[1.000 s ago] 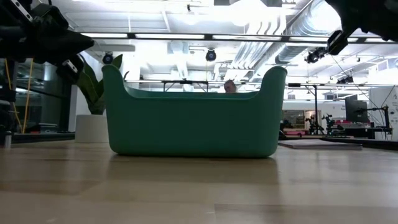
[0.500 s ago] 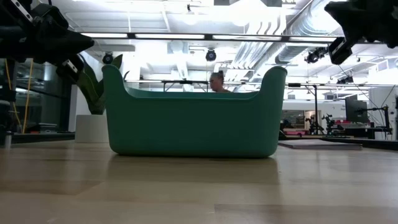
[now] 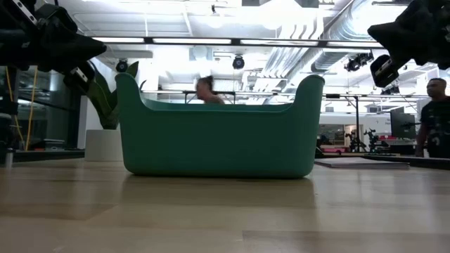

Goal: Pick and place USB-C Cables
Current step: Return to Home Position

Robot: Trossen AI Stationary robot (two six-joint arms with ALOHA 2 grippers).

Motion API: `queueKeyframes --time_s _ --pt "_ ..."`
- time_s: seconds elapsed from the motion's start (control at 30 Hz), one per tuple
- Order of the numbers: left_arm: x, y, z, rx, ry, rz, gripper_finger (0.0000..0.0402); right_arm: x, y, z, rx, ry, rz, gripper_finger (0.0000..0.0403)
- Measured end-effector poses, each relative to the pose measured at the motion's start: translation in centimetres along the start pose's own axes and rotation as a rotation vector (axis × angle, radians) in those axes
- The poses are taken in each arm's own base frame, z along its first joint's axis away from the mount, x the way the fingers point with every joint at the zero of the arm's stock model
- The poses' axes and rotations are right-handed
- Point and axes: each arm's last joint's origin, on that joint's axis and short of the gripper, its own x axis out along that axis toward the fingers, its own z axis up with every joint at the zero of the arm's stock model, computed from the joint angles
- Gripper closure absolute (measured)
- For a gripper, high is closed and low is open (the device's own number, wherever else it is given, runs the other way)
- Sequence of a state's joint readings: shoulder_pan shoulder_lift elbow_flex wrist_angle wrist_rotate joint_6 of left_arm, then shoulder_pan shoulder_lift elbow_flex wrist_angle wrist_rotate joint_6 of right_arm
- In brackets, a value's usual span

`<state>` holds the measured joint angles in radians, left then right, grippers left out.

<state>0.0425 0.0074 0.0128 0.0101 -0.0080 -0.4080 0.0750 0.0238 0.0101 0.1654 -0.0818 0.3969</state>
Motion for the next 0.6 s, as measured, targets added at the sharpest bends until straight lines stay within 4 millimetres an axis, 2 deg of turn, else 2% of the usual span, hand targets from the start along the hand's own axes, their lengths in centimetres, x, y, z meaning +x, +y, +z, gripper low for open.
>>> queueKeyframes --time_s 0.2,0.47,0.6 --pt "0.0 0.0 0.0 0.000 0.000 0.000 0.0401 0.0 0.0 -0.1 -0.058 0.016 0.000 0.0403" --pt "0.0 0.0 0.0 0.000 0.000 0.000 0.0401 -0.1 -0.5 -1.3 -0.048 0.130 -0.052 0.0403" --pt "0.0 0.0 0.0 0.000 0.000 0.000 0.0401 -0.1 -0.5 -1.3 -0.051 0.132 -0.055 0.0403"
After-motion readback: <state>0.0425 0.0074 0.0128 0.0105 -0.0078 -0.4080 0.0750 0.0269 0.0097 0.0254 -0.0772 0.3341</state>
